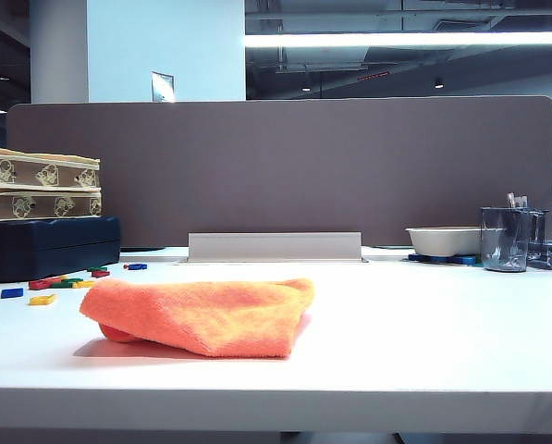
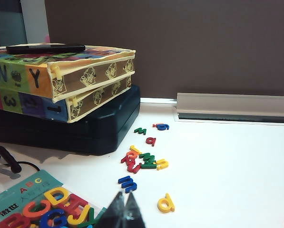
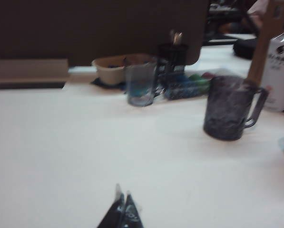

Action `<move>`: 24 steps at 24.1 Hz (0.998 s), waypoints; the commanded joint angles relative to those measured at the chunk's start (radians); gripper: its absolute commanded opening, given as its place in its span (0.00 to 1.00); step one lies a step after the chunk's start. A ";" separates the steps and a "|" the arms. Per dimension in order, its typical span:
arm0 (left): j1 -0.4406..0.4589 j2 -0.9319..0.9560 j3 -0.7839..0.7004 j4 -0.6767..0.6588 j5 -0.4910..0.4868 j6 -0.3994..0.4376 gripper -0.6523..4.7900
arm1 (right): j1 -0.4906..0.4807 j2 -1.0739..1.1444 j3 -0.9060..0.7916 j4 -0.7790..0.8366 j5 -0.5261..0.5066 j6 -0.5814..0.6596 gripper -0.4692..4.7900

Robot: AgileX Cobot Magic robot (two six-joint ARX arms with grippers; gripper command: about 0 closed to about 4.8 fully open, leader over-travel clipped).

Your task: Use an orange cloth to wipe the letter magnets on the table away for a distance.

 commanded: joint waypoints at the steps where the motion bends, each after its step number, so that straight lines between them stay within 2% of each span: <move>1: 0.000 0.001 0.003 0.005 0.004 0.001 0.11 | 0.000 -0.003 -0.007 0.089 0.033 -0.001 0.09; 7: 0.000 0.001 0.003 0.004 0.004 0.001 0.11 | 0.000 -0.003 -0.007 0.103 -0.005 0.026 0.09; 11: 0.000 0.001 0.003 0.004 0.004 0.002 0.11 | 0.000 -0.003 -0.007 0.112 -0.071 0.026 0.09; 14: 0.000 0.001 0.003 0.004 0.004 0.002 0.11 | 0.000 -0.003 -0.007 0.152 -0.059 0.026 0.09; 24: 0.000 0.001 0.003 0.004 0.004 0.002 0.11 | 0.000 -0.003 -0.006 0.141 -0.063 0.025 0.09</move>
